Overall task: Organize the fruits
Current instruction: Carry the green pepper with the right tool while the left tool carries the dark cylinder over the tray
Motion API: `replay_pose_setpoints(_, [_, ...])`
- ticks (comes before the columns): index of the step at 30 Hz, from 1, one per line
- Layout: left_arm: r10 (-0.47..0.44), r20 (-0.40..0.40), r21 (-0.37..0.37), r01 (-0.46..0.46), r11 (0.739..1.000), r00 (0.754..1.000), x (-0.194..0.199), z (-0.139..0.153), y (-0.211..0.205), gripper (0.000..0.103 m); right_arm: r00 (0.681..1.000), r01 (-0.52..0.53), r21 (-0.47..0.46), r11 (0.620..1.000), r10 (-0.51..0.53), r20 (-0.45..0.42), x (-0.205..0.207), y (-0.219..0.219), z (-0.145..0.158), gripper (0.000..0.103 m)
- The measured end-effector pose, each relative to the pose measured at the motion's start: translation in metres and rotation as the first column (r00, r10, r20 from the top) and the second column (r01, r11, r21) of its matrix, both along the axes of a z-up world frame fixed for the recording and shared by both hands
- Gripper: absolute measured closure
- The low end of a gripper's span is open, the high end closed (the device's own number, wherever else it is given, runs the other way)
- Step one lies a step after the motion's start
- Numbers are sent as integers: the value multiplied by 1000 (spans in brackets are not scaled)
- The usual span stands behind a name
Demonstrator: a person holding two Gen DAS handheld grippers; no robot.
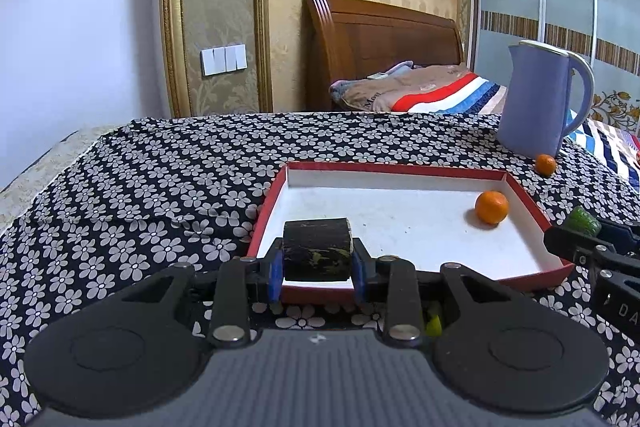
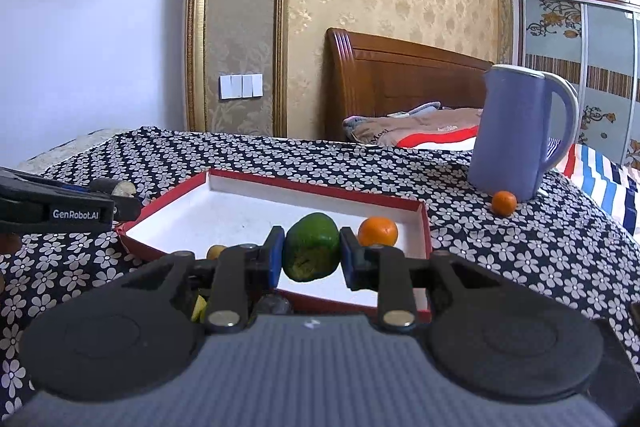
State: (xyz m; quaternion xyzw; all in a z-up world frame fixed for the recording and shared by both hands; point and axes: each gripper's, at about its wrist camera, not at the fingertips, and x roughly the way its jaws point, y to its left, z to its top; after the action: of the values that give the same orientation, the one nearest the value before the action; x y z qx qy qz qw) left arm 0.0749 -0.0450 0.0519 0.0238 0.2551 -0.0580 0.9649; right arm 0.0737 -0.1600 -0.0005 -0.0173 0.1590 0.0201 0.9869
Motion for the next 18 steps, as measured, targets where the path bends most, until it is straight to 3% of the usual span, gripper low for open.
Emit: replay_pose_setpoints(18, [16, -16, 45, -15, 999, 1000, 30, -1, -23, 71, 1000, 4, -9, 1000, -4, -25, 32, -5, 7, 76])
